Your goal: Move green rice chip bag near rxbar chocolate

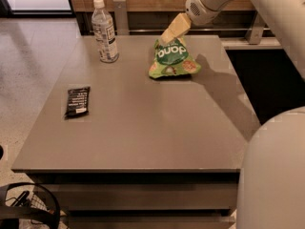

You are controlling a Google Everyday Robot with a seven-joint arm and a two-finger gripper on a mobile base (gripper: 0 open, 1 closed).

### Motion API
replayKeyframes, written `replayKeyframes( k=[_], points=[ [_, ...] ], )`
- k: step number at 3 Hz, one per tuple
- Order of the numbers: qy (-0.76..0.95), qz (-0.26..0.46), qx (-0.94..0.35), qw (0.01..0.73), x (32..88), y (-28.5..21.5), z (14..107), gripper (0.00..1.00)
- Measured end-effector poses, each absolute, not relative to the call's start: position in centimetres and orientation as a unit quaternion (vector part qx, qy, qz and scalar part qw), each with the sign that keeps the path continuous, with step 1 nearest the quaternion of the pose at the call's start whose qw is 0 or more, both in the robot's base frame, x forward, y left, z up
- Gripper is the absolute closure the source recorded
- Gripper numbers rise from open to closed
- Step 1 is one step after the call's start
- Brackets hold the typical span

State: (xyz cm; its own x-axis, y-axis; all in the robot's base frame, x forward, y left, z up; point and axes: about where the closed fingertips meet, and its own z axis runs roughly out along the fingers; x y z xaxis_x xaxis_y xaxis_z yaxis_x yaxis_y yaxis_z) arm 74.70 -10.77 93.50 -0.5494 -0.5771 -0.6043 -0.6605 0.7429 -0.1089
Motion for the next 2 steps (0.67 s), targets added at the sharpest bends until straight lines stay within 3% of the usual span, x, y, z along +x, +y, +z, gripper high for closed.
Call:
replayKeyframes(
  k=[2],
  points=[
    [0.896, 0.092, -0.326, 0.288, 76.8, -10.3, 88.9, 0.0]
  ],
)
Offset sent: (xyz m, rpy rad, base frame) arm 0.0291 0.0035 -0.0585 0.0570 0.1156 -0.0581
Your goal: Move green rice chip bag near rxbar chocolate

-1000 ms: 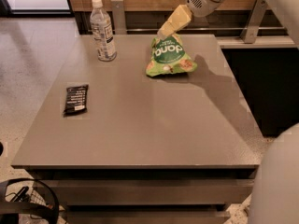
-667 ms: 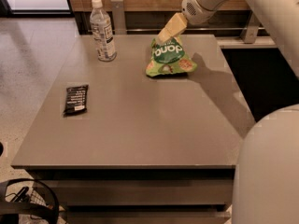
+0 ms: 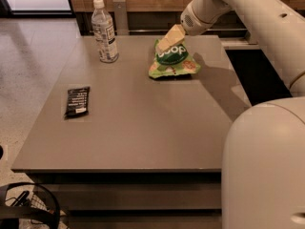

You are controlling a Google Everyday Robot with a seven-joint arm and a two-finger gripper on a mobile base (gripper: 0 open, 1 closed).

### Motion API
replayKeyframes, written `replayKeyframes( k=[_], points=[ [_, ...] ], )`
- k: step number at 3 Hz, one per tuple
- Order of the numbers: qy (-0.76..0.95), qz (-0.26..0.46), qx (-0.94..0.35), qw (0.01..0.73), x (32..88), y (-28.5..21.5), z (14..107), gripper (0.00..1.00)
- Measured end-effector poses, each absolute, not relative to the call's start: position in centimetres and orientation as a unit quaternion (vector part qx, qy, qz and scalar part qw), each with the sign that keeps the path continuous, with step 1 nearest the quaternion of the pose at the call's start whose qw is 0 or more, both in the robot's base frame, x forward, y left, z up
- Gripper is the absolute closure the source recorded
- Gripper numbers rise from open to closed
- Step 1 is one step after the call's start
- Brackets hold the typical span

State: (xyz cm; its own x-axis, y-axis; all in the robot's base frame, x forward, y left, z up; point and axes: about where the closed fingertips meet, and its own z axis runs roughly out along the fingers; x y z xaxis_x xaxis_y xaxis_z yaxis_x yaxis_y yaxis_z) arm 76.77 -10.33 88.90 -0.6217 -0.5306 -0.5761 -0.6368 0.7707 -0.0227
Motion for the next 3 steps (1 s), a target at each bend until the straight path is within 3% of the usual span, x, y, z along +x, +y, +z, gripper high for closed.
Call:
replayKeyframes(
  k=[2, 3],
  points=[
    [0.895, 0.121, -0.351, 0.246, 77.0, -5.8, 84.9, 0.0],
    [0.911, 0.101, -0.339, 0.215, 76.8, -6.3, 82.4, 0.18]
  ],
)
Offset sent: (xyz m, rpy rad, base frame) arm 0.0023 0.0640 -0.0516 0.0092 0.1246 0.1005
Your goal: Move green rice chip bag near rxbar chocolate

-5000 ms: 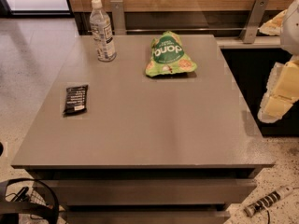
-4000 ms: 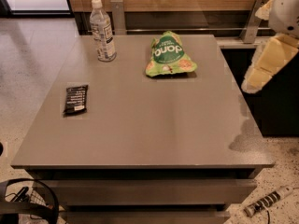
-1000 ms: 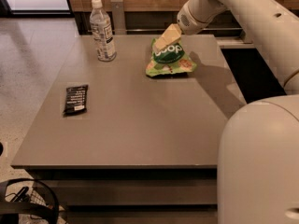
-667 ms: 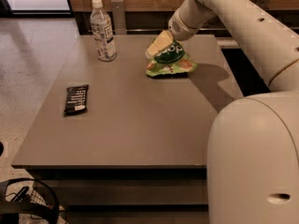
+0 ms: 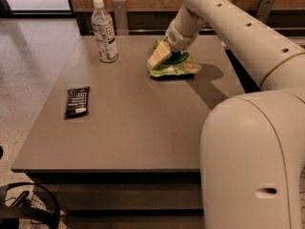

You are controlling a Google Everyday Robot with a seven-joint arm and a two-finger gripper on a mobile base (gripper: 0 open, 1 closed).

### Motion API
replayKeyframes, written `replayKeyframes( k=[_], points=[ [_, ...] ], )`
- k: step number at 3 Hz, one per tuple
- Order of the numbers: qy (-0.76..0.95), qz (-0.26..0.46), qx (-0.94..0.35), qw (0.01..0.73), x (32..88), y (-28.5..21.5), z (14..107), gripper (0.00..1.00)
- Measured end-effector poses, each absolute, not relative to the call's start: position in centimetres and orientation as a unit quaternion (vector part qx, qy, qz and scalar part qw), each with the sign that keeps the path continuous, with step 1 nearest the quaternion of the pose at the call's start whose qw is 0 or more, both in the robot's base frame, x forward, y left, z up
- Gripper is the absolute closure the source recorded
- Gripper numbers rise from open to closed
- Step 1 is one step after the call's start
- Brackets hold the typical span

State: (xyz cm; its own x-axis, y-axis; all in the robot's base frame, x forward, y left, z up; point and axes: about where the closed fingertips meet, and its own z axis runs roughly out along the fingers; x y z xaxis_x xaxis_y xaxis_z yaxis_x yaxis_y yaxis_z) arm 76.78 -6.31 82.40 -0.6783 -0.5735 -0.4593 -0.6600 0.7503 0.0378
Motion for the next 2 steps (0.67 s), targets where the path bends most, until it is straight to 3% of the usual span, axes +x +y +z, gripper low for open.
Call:
replayKeyframes(
  k=[1, 2],
  points=[
    [0.914, 0.097, -0.336, 0.206, 76.74, -6.34, 81.59, 0.49],
    [0.914, 0.097, -0.336, 0.206, 76.74, -6.34, 81.87, 0.72]
  ],
)
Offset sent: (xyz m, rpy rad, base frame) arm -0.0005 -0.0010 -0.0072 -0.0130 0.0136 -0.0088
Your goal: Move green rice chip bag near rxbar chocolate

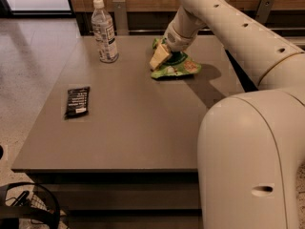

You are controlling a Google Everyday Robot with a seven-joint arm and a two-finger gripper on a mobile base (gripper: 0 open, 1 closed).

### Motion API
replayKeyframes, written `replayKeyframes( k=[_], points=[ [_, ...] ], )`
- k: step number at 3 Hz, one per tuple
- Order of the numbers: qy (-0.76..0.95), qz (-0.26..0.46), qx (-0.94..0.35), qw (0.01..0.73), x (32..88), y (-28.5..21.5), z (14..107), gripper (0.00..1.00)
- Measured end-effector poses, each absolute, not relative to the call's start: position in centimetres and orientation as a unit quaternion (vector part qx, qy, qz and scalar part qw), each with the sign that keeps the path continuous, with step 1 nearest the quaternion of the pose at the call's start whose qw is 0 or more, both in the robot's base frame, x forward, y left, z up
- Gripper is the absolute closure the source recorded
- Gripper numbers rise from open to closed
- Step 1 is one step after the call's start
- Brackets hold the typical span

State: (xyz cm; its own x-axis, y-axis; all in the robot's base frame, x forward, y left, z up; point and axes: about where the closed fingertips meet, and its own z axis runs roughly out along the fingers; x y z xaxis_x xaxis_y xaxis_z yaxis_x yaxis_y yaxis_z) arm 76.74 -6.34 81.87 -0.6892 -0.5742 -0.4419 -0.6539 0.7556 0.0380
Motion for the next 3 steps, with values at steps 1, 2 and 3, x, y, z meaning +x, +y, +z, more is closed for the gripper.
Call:
replayKeyframes(
  k=[1, 2, 3],
  points=[
    [0.914, 0.097, -0.336, 0.206, 76.75, -6.33, 82.05, 0.95],
    [0.914, 0.097, -0.336, 0.206, 76.75, -6.31, 82.04, 1.0],
    [0.914, 0.097, -0.336, 0.206, 76.75, -6.31, 82.13, 1.0]
  ],
)
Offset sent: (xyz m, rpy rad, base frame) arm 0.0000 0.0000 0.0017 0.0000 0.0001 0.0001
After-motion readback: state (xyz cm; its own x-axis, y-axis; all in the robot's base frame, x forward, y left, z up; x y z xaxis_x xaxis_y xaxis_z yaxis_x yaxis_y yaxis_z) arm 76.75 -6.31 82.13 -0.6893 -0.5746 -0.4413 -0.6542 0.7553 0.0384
